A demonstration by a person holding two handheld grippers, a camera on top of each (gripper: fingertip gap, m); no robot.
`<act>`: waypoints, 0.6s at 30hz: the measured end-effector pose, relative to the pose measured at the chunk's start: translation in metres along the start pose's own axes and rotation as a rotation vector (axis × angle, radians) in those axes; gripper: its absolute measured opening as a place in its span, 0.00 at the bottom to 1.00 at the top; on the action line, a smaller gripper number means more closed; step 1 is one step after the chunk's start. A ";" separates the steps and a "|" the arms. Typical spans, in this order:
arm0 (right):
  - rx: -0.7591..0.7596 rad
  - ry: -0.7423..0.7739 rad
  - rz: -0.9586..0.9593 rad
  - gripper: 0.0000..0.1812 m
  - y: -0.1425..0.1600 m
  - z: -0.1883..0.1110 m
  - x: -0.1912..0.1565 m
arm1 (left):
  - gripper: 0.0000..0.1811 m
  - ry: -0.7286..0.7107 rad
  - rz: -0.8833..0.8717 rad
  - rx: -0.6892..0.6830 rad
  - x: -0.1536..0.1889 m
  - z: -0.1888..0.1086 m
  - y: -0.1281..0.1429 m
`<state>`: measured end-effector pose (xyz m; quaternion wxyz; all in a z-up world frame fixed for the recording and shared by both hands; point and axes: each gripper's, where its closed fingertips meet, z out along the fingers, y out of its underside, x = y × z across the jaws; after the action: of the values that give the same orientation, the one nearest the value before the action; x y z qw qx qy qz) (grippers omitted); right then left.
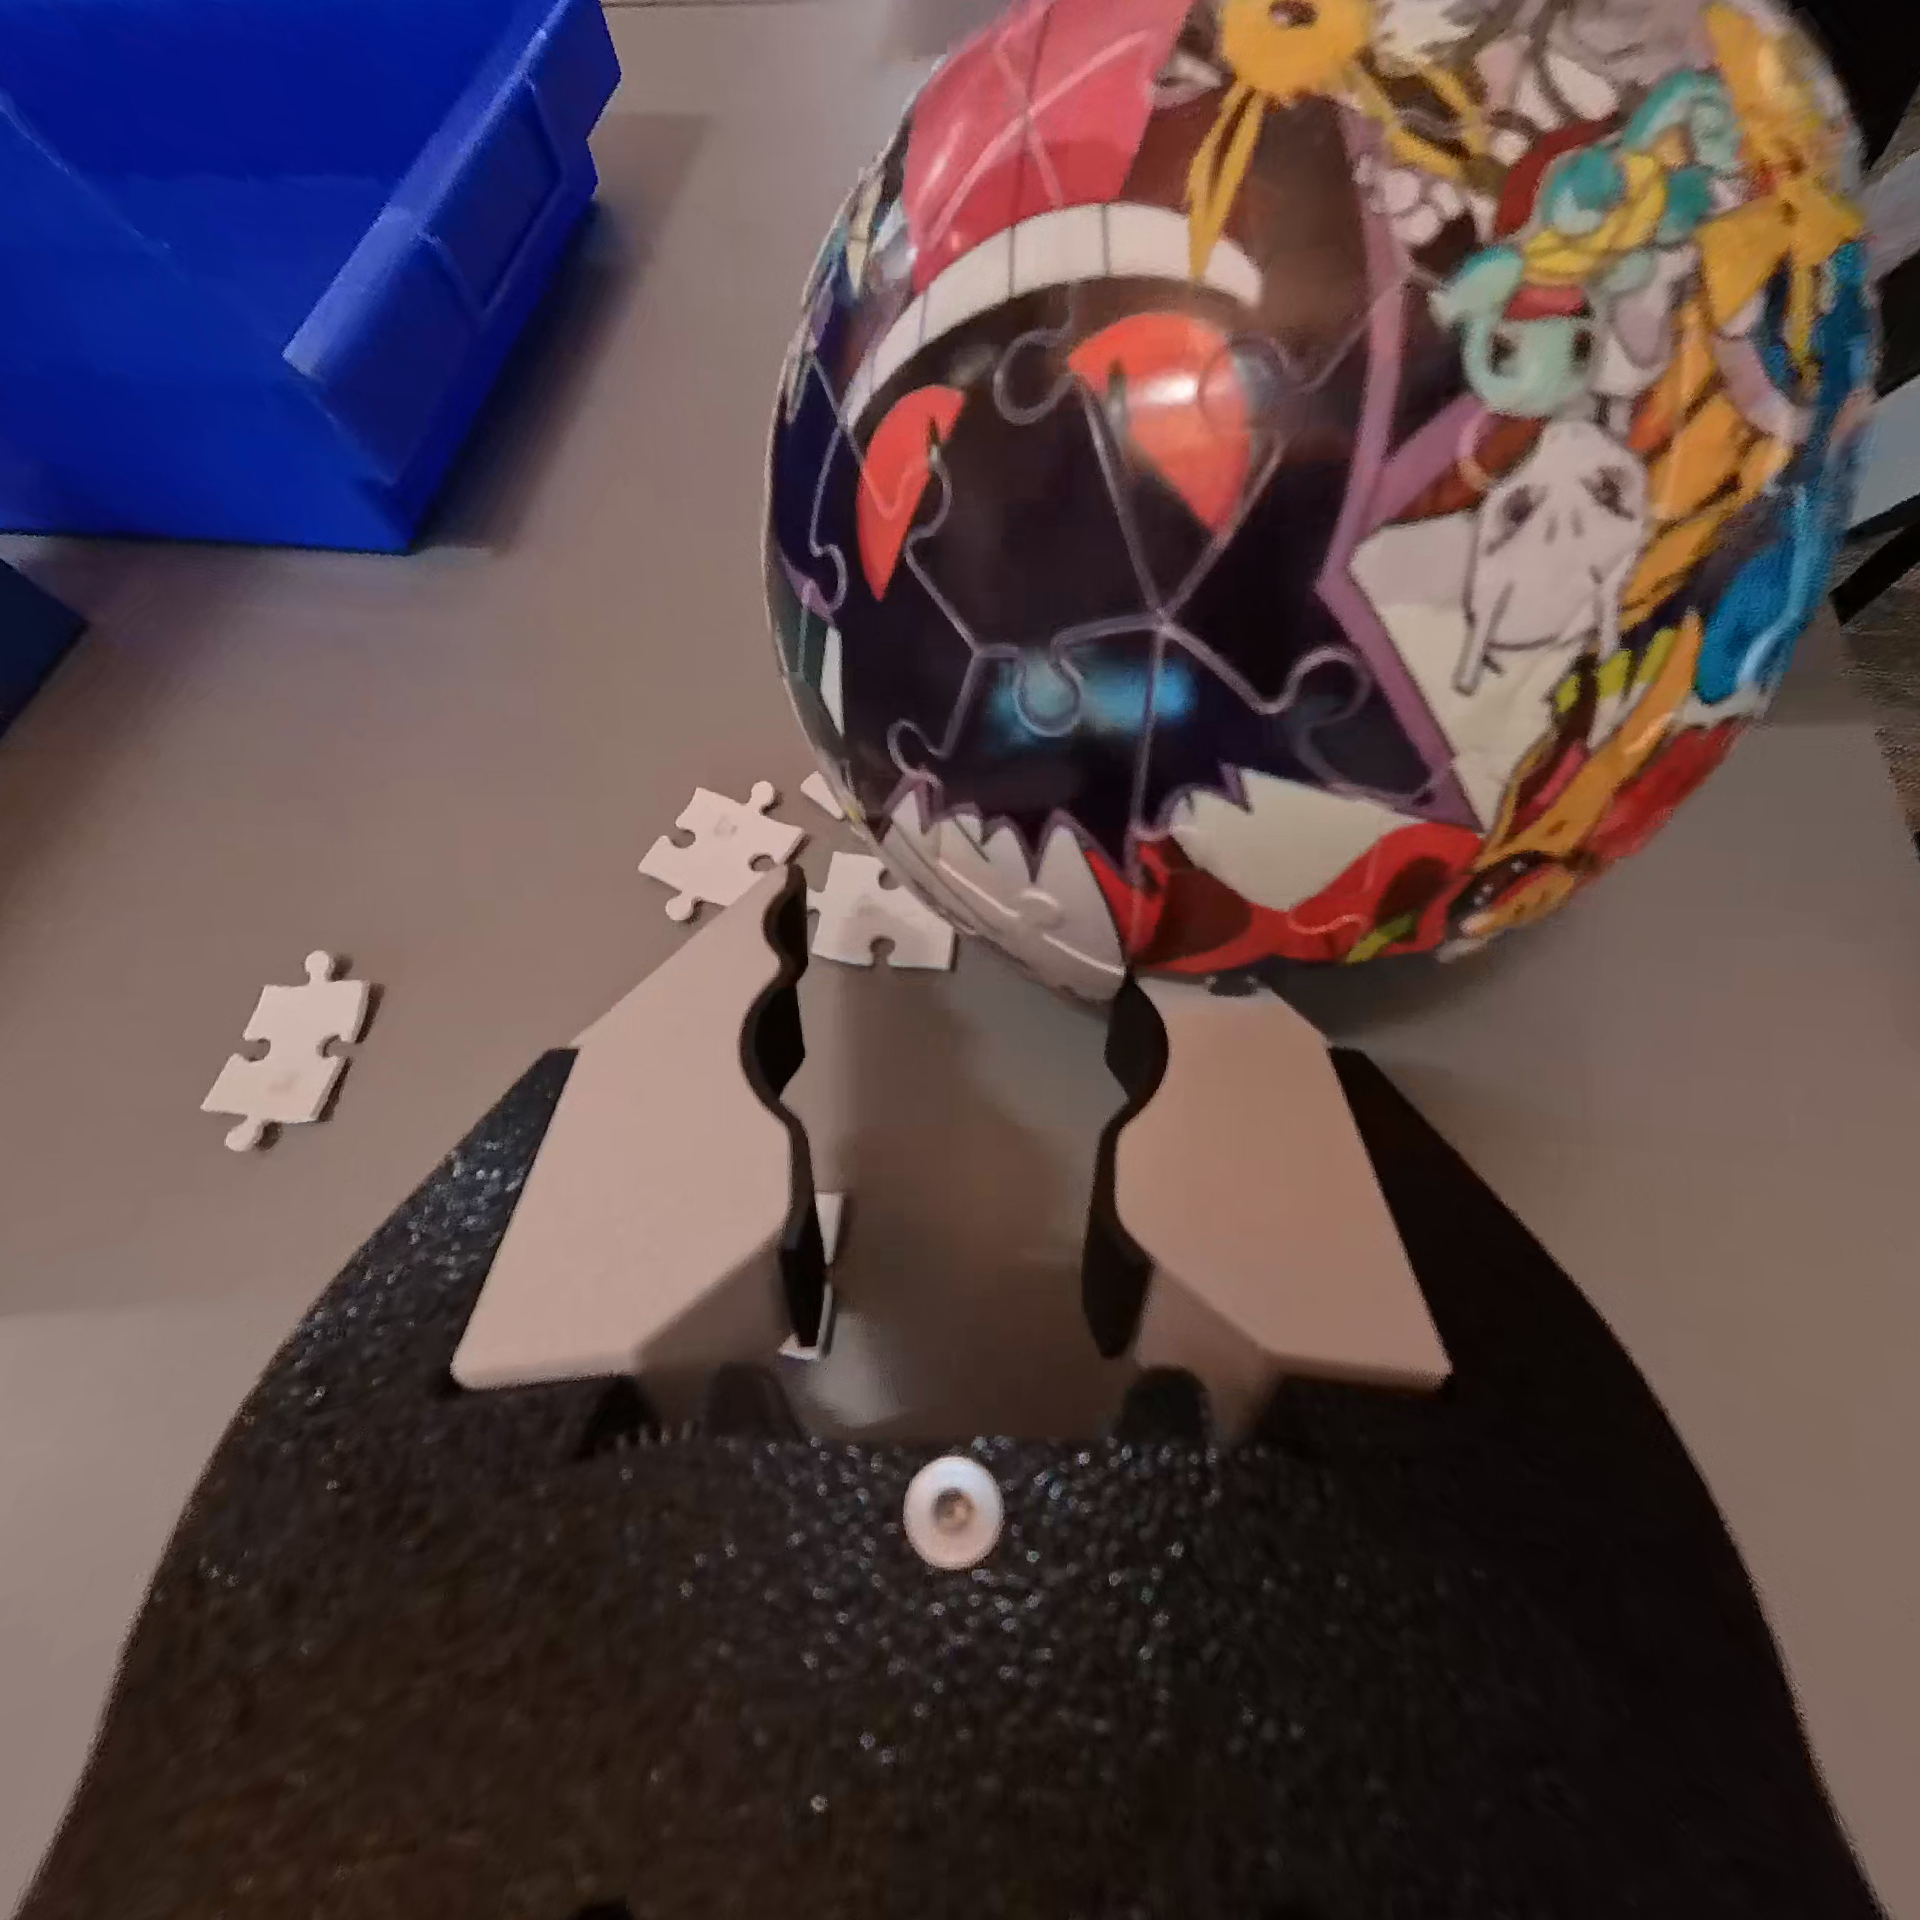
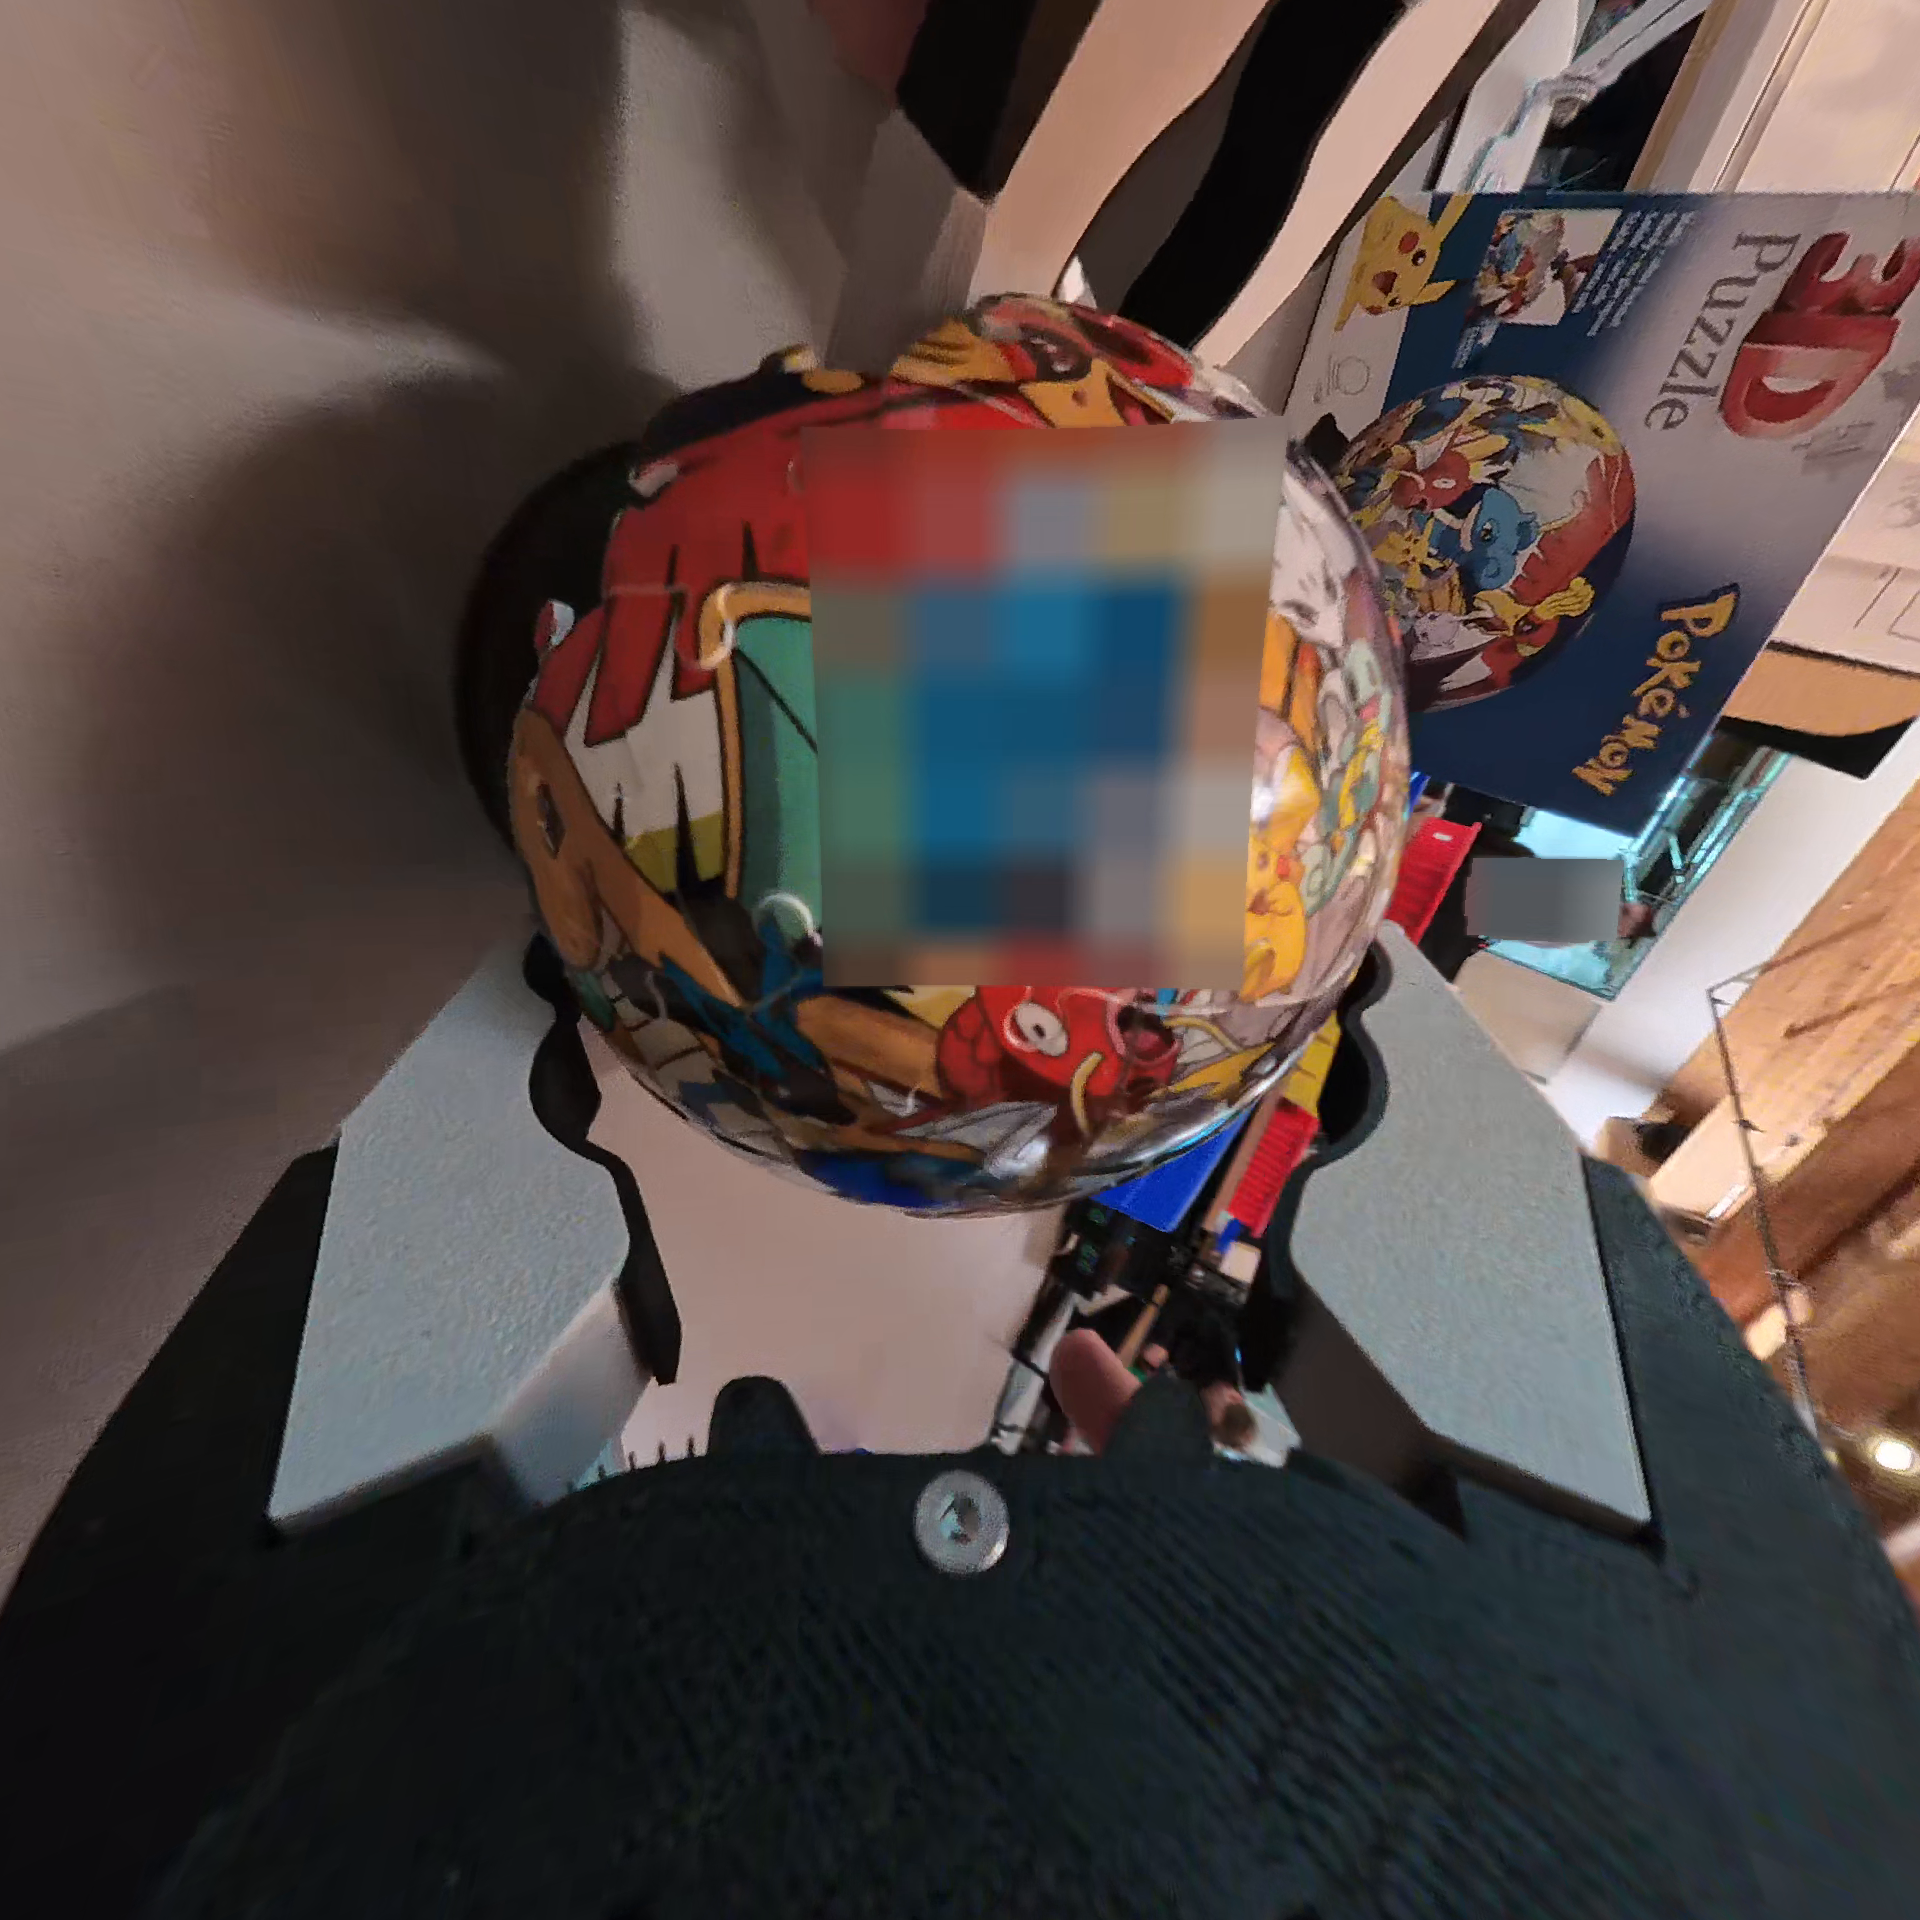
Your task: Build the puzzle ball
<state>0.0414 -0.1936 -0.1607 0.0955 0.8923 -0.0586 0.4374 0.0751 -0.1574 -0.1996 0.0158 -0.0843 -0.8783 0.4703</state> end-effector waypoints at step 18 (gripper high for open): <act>-0.003 0.060 0.053 0.79 0.004 0.005 0.003 | 0.53 -0.129 -0.407 -0.078 -0.014 0.001 0.021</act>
<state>0.0466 -0.1983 -0.1613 0.0871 0.8768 -0.0802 0.4661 0.0920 -0.1486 -0.2168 0.0512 0.1246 -0.8939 0.4277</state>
